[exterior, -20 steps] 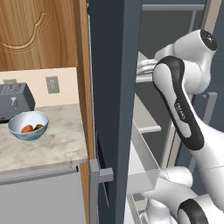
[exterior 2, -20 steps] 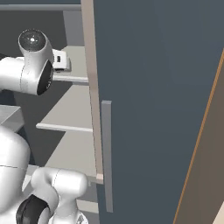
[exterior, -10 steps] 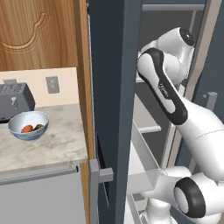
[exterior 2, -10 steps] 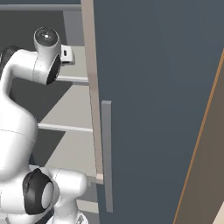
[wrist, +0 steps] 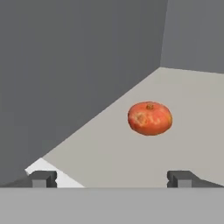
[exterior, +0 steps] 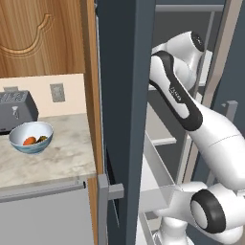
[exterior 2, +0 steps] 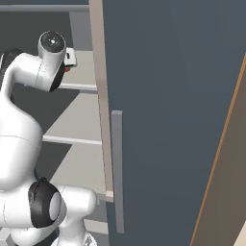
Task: Take the squash, sweet potato, and squash from the freezer and place them in the bowl on the counter.
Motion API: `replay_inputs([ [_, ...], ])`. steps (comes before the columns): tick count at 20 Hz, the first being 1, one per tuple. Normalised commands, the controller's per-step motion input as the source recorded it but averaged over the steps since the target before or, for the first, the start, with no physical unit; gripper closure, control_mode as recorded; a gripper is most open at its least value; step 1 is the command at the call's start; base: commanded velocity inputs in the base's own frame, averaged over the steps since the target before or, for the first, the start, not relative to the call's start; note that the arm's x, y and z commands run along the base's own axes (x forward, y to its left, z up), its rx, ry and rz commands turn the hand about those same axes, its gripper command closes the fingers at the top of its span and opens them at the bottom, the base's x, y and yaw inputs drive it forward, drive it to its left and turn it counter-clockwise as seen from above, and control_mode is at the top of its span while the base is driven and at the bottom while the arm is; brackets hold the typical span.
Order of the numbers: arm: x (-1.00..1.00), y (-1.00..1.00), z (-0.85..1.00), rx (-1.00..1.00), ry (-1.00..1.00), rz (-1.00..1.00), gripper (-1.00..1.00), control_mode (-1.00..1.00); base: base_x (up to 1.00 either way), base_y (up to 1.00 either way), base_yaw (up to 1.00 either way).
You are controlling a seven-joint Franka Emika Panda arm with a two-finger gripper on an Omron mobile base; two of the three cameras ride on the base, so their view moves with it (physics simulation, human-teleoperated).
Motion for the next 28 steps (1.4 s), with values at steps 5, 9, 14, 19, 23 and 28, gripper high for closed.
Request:
replay_inputs([
  [5,0.12,0.01,-0.04,0.0,-0.07,0.03,-1.0,-1.0,0.0,0.0,0.0],
  [9,0.23,0.0,-0.1,0.0,-0.03,0.0,-1.0,-1.0,0.0,0.0,0.0],
  [14,0.28,0.0,-0.04,0.0,0.0,-0.01,-1.0,-1.0,0.0,0.0,0.0],
  [19,0.31,0.07,0.01,0.0,0.1,-0.07,-1.0,-1.0,0.0,0.0,0.0],
  [23,0.34,0.08,0.0,-0.01,0.1,-0.04,-1.0,-1.0,0.0,0.0,0.0],
  [28,0.4,0.0,0.0,0.0,0.03,-0.01,-1.0,-1.0,0.0,0.0,0.0],
])
